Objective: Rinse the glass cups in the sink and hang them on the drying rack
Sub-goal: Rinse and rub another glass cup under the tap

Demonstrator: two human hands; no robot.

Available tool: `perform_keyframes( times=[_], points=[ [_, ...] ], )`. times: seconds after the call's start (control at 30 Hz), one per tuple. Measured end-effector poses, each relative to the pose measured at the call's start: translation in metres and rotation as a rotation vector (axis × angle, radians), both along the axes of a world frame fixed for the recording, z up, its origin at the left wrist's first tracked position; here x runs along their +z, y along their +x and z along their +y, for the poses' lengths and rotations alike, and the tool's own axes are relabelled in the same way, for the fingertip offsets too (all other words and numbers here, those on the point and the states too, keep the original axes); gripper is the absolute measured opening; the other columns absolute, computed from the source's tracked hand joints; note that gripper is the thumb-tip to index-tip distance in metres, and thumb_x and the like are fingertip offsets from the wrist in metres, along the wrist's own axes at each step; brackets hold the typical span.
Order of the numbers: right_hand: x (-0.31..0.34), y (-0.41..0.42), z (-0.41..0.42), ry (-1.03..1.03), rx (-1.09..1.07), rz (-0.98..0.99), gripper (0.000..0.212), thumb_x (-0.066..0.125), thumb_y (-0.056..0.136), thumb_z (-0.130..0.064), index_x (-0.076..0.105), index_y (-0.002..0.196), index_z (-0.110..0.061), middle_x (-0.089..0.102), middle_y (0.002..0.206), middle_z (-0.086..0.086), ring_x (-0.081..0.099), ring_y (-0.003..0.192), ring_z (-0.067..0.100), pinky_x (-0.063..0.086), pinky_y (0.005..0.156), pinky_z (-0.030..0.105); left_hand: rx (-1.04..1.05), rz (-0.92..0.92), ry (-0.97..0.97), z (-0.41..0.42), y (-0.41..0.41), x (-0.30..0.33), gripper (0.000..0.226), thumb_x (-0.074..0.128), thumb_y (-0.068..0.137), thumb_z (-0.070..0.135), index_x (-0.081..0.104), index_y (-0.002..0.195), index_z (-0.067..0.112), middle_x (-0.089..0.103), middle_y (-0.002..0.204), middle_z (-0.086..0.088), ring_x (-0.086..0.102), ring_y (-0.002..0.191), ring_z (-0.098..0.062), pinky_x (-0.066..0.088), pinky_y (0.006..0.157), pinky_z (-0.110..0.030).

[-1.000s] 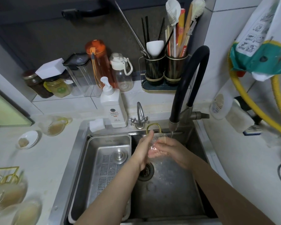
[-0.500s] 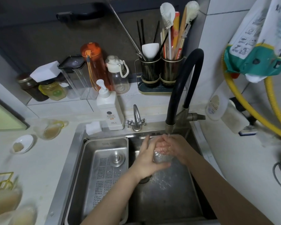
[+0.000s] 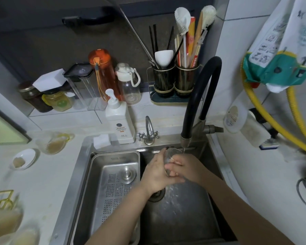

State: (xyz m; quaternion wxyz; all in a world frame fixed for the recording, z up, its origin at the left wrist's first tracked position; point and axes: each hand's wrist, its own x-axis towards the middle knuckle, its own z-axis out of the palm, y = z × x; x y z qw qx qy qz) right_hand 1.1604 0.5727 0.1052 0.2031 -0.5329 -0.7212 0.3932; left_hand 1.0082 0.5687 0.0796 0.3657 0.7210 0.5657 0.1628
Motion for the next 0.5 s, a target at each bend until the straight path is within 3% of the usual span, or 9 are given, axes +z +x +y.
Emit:
perform_keyframes(
  times=[0.1,0.2,0.3,0.4,0.5],
  points=[
    [-0.007,0.003,-0.008,-0.012,-0.069,0.101,0.015,0.067,0.083,-0.033,0.067,0.069,-0.037,0.068,0.065,-0.004,0.064,0.064,0.004,0.050,0.069,0.023,0.029,-0.121,-0.070,-0.005,-0.001,-0.003,0.115,0.085,0.055,0.053,0.022,0.148,0.026,0.036,0.145,0.009,0.037,0.131,-0.005,0.030,0.110,-0.021],
    [-0.013,0.014,-0.014,0.102,-0.144,0.156,0.014,0.071,0.081,-0.027,0.075,0.082,-0.013,0.067,0.080,-0.002,0.058,0.084,0.002,0.042,0.079,0.016,0.086,-0.243,-0.145,-0.007,-0.003,-0.006,0.098,0.083,0.049,0.052,0.034,0.133,0.042,0.047,0.135,0.013,0.046,0.124,-0.002,0.035,0.102,-0.016],
    [-0.016,0.028,-0.018,0.036,-0.221,0.281,0.023,0.074,0.077,-0.026,0.068,0.099,-0.031,0.057,0.114,-0.012,0.049,0.103,-0.017,0.042,0.083,0.003,0.153,-0.380,-0.201,-0.008,-0.010,-0.007,0.082,0.089,0.060,0.031,0.036,0.120,0.047,0.053,0.125,0.018,0.050,0.118,0.002,0.037,0.093,-0.010],
    [-0.015,0.038,-0.019,-0.184,-0.224,0.344,0.047,0.073,0.080,-0.023,0.050,0.115,-0.044,0.051,0.124,-0.015,0.054,0.104,-0.007,0.048,0.077,0.012,0.136,-0.481,-0.245,-0.007,-0.015,-0.005,0.076,0.087,0.066,0.012,0.038,0.117,0.042,0.055,0.123,0.014,0.053,0.110,0.010,0.040,0.083,-0.002],
    [-0.015,0.043,-0.018,-0.275,-0.212,0.479,0.062,0.078,0.073,-0.032,0.046,0.126,-0.037,0.059,0.123,-0.013,0.059,0.109,0.003,0.048,0.097,0.032,0.106,-0.483,-0.241,-0.006,-0.011,-0.003,0.086,0.088,0.063,0.019,0.031,0.123,0.042,0.049,0.127,0.016,0.047,0.115,0.013,0.036,0.088,-0.001]
  ],
)
